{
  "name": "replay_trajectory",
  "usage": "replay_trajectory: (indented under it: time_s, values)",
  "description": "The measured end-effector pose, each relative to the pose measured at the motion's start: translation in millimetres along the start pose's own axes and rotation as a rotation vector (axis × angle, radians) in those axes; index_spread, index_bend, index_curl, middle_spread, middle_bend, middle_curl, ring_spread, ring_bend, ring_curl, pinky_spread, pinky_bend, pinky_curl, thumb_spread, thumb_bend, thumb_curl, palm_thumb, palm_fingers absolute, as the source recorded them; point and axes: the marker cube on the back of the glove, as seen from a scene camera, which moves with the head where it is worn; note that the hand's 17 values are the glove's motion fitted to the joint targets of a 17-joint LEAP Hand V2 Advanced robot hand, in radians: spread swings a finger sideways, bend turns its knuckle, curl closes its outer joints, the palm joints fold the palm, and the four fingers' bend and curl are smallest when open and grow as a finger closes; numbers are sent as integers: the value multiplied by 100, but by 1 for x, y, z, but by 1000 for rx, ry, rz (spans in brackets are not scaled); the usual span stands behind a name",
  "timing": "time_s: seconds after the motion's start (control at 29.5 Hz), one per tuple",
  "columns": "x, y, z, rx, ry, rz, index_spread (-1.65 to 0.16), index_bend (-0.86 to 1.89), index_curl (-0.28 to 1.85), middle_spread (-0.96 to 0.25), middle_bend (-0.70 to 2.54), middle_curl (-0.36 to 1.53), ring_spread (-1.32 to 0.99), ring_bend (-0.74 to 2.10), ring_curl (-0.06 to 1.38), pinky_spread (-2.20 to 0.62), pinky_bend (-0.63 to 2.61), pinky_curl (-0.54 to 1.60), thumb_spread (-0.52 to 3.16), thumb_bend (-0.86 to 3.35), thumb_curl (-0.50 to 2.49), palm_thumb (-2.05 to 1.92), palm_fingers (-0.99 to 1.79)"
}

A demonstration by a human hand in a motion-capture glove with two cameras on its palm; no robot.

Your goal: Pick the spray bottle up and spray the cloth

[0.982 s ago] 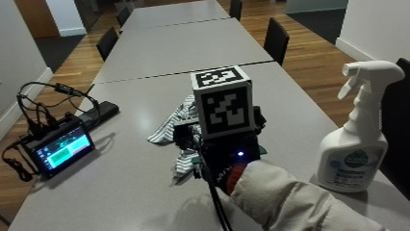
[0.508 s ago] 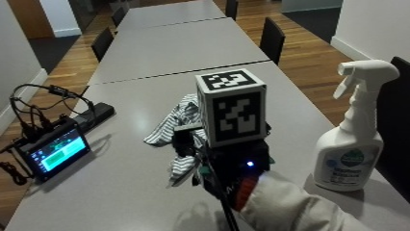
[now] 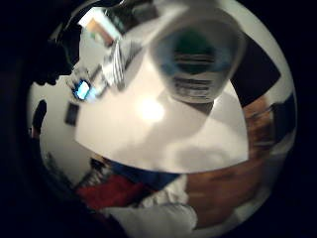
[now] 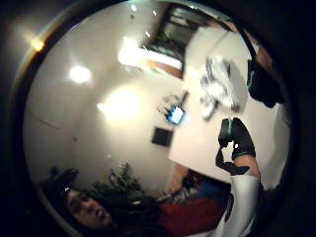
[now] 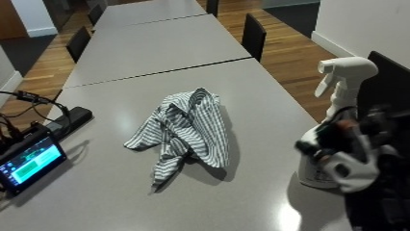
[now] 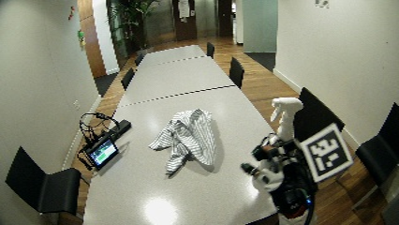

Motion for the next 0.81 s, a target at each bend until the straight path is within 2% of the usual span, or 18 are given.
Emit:
replay_trajectory:
  time_s: [0.07, 0.17, 0.27, 0.37, 0.44, 0.47, 0.54, 0.81]
  values:
    - [22, -4, -27, 183, -111, 58, -23, 32, 41, -10, 60, 38, -13, 60, 39, -18, 50, 35, 67, 17, 44, 96, 88]
    - [64, -24, -57, 369, -115, 26, -24, 26, 40, -12, 56, 38, -15, 61, 38, -20, 48, 34, 68, 15, 45, 97, 92]
    - [82, -45, -63, 369, -147, 56, -26, 21, 41, -11, 52, 39, -15, 58, 40, -18, 40, 33, 73, 12, 46, 97, 72]
    - [97, -65, -63, 286, -203, 60, -26, 25, 44, -11, 61, 43, -13, 56, 41, -7, 12, 28, 75, 11, 46, 98, 57]
    - [107, -73, -63, 258, -224, 49, -25, 25, 43, -11, 57, 41, -13, 55, 39, -4, 19, 27, 74, 10, 47, 100, 74]
    - [111, -75, -63, 260, -232, 44, -25, 27, 43, -11, 55, 41, -13, 51, 37, -9, 30, 28, 70, 10, 48, 103, 97]
    - [115, -73, -62, 295, -239, 35, -26, 19, 38, -12, 55, 41, -14, 51, 35, -16, 38, 27, 64, 9, 50, 106, 121]
    - [128, -43, -85, 552, -109, 62, -25, 20, 46, -13, 58, 46, -20, 63, 44, -25, 48, 38, 48, 5, 56, 111, 131]
